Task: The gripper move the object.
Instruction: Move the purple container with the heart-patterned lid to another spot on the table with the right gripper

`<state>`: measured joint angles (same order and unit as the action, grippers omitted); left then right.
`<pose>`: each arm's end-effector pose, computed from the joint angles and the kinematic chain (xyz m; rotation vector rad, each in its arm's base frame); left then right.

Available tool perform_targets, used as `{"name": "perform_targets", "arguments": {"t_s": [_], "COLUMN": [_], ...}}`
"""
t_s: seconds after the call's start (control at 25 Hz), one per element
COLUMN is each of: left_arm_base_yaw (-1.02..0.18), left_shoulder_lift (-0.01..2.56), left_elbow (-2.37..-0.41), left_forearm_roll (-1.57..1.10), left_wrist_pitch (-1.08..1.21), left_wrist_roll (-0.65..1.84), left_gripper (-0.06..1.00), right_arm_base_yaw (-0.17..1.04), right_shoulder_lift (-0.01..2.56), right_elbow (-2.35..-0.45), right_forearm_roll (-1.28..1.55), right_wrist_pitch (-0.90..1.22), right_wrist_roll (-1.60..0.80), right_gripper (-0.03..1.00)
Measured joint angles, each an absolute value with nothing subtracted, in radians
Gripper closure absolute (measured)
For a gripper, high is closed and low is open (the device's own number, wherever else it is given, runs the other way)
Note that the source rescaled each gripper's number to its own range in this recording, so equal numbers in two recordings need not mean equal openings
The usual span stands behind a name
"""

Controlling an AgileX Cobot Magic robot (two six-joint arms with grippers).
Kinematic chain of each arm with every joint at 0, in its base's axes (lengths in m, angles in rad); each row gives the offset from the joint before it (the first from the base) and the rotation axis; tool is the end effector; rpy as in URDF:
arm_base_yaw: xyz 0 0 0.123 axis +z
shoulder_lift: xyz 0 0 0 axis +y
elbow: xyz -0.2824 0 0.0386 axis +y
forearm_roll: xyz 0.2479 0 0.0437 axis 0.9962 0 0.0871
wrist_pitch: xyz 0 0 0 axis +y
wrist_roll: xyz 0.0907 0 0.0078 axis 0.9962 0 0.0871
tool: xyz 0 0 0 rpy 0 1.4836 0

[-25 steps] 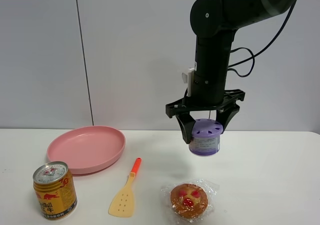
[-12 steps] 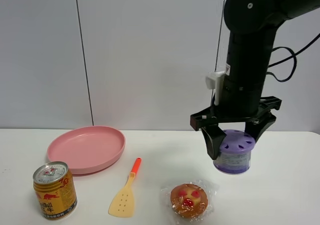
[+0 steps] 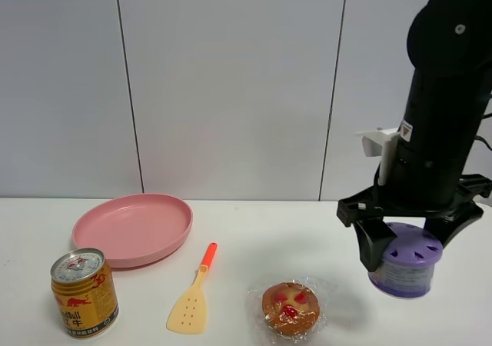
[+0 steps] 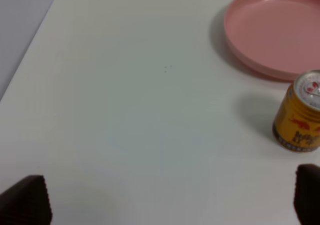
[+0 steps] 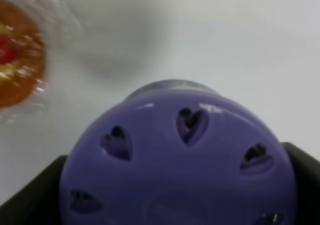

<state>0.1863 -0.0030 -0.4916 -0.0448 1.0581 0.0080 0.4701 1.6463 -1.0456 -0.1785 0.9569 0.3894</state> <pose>-0.0035 -0.0043 0.2751 -0.1804 2.0390 0.0676 0.2722 0.1235 0.2081 -0.2628 2.9728 -0.1428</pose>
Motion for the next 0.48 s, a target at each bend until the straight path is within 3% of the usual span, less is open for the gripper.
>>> {"name": "perform_targets", "arguments": {"t_s": [0.48], "left_arm_base_yaw": [0.186], "left_shoulder_lift": [-0.003], "left_elbow": [-0.492], "left_forearm_roll": [-0.045], "left_wrist_pitch": [1.058], "left_wrist_roll": [0.008], "left_gripper": [-0.06], "right_arm_base_yaw": [0.408], "right_shoulder_lift": [1.632], "right_elbow": [-0.951], "right_forearm_roll": [-0.174], "right_wrist_pitch": [0.781], "right_wrist_roll": [0.397], "right_gripper": [0.96]}}
